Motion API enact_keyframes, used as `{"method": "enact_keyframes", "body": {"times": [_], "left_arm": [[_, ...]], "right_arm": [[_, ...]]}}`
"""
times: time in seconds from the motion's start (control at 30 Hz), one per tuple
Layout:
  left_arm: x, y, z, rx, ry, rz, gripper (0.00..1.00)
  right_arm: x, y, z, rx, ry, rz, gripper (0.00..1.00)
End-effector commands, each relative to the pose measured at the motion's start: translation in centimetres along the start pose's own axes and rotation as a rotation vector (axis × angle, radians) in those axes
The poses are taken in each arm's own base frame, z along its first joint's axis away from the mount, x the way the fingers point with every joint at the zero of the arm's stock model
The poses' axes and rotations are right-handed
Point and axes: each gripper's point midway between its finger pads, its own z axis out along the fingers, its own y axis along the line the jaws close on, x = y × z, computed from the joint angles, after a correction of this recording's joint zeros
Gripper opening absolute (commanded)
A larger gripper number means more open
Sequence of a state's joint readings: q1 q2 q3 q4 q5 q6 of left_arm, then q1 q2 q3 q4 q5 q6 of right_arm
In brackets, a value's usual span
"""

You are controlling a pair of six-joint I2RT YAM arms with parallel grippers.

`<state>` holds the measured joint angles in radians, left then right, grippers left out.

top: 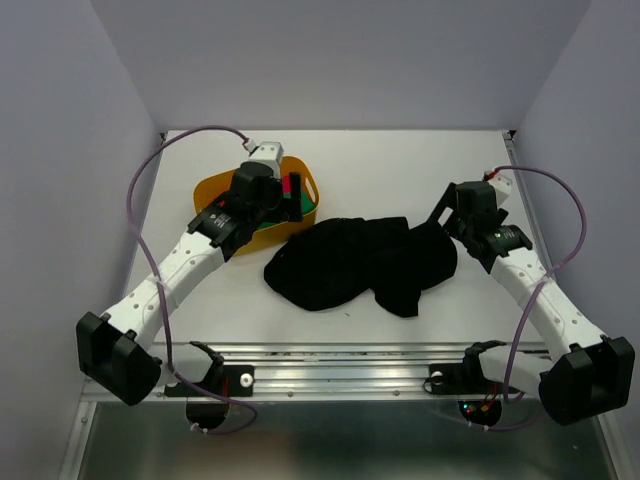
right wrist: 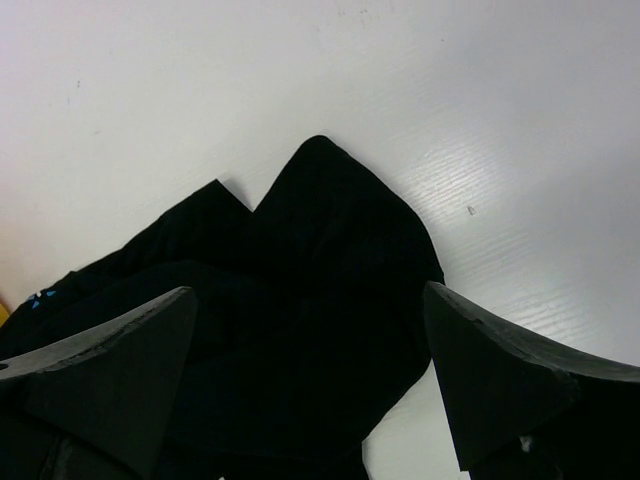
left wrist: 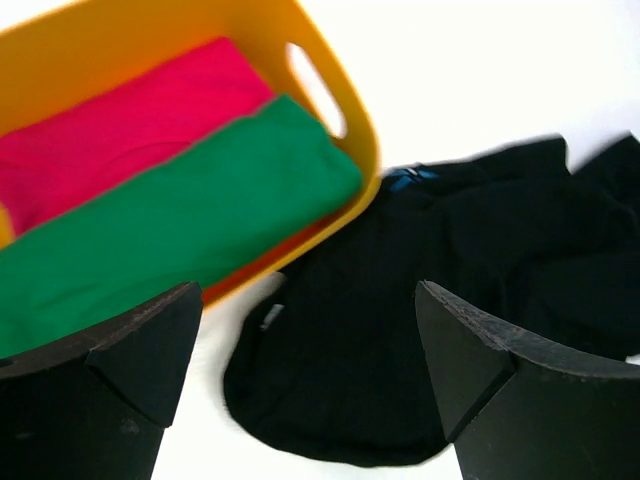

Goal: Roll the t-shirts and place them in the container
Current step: Move the bin to the corner of the board.

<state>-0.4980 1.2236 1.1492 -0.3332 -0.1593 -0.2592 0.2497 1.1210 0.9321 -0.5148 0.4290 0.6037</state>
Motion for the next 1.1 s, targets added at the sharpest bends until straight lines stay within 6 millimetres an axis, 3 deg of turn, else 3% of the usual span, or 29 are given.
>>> {"method": "enact_keyframes", "body": {"times": [0.0,0.2,0.3,0.4,0.53,0.73,1.07], "left_arm": [[0.2,-4.9,0.1,0.096,0.014,0.069,0.98],[3.9,-11.7,2.2,0.237,0.117,0.116,0.95],[3.9,-14.1,2.8,0.277,0.121,0.129,0.93],[5.7,-15.3,4.1,0.288,0.171,0.176,0.92],[8.0,-13.8,6.9,0.197,0.232,0.222,0.92],[9.0,-10.5,10.2,0.123,0.274,0.241,0.92],[5.4,-0.4,12.7,-0.083,0.256,0.182,0.92]], "right_arm": [[-0.8,0.9,-0.2,-0.048,-0.036,0.002,1.0],[-0.8,1.3,-0.1,-0.061,-0.026,0.003,1.0],[-1.0,1.3,-0.2,-0.062,-0.032,0.002,1.0],[-1.1,1.1,-0.3,-0.056,-0.041,-0.002,1.0],[-1.3,0.8,-0.4,-0.051,-0.05,-0.012,1.0],[-1.2,1.1,-0.2,-0.051,-0.043,-0.022,1.0],[-0.9,1.5,0.5,-0.054,-0.023,-0.033,1.0]]}}
